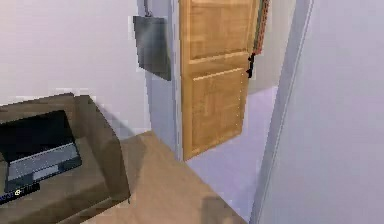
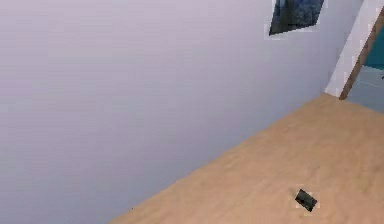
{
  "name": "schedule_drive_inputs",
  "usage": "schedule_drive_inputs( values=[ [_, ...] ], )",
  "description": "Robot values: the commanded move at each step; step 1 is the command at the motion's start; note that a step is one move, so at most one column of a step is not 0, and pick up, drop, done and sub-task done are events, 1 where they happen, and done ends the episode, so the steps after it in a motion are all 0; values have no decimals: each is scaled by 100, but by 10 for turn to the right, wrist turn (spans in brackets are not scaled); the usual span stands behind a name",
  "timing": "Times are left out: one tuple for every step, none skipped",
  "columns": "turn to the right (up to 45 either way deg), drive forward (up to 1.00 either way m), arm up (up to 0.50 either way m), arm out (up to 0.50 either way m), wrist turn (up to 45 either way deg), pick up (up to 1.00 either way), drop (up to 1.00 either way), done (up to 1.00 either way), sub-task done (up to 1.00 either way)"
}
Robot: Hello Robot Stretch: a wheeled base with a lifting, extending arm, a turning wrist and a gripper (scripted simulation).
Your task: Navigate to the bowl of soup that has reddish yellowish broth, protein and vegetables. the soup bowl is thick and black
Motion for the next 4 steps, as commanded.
schedule_drive_inputs(
  values=[
    [0,85,0,0,0,0,0,0,0],
    [330,0,0,0,0,0,0,0,0],
    [0,5,0,0,0,0,0,0,0],
    [-390,0,0,0,0,0,0,0,0]
  ],
)
